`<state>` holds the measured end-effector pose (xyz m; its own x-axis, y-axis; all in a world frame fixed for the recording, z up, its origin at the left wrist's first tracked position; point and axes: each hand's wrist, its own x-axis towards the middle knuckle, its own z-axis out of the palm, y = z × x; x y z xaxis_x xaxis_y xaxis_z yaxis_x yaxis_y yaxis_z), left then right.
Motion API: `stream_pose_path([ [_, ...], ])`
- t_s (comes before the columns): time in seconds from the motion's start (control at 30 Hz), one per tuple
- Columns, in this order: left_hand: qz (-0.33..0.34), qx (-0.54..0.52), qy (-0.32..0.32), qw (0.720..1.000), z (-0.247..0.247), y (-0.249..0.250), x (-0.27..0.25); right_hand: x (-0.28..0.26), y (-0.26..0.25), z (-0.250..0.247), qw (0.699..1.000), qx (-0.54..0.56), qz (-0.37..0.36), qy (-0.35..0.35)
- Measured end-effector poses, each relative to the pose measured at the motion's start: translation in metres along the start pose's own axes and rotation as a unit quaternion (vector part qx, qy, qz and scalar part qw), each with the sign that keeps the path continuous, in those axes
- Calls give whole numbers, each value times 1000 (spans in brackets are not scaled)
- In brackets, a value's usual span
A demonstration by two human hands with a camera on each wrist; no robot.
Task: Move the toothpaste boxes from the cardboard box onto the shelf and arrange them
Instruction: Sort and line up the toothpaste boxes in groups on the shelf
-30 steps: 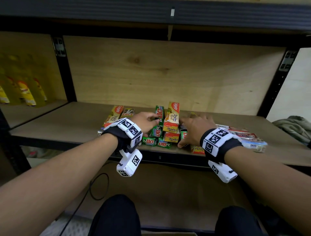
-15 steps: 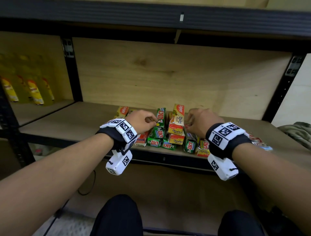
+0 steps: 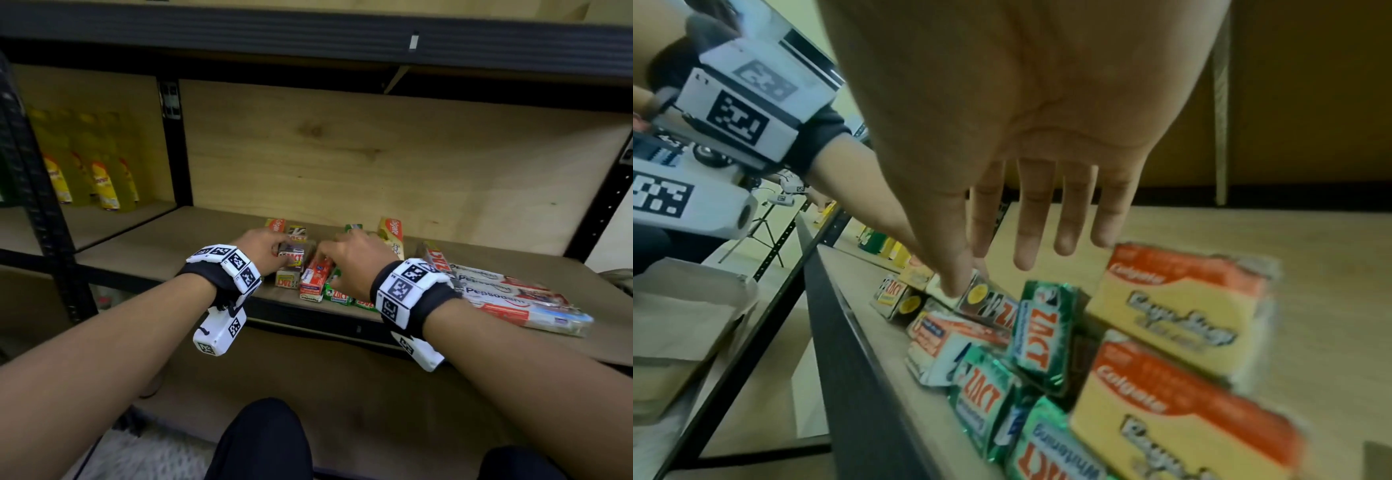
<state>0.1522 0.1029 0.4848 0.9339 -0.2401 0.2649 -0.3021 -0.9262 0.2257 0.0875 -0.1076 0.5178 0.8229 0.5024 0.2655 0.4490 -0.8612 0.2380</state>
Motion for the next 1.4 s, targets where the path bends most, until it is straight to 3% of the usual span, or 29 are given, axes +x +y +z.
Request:
stream_pose_path([
  [0.13, 1, -45, -1, 999, 5, -24, -5, 13, -9, 16, 998, -46, -20, -25],
  [0.4, 65, -118, -16, 991, 24, -53, -11, 32, -19, 42, 987, -121, -53, -91],
  [0.57, 74, -127, -8, 989, 30, -60, -9, 33, -25, 43, 983, -160, -67, -58],
  [0.83, 65, -113, -7, 991, 31, -57, -9, 28, -12, 22, 990, -115, -77, -21],
  [0.97, 64, -71, 14, 995, 34, -51, -10, 25, -5, 6, 998, -44, -55, 8],
  [1.13, 49, 36, 38, 997, 31, -37, -8, 24, 10, -22, 991, 129, 41, 9],
  [1.27, 83, 67, 61, 992, 27, -22, -6, 22, 27, -37, 962, 251, 101, 33],
  [1.4, 94, 45, 57, 993, 23, -2, -4, 12, 44, -45, 911, 387, 142, 26],
])
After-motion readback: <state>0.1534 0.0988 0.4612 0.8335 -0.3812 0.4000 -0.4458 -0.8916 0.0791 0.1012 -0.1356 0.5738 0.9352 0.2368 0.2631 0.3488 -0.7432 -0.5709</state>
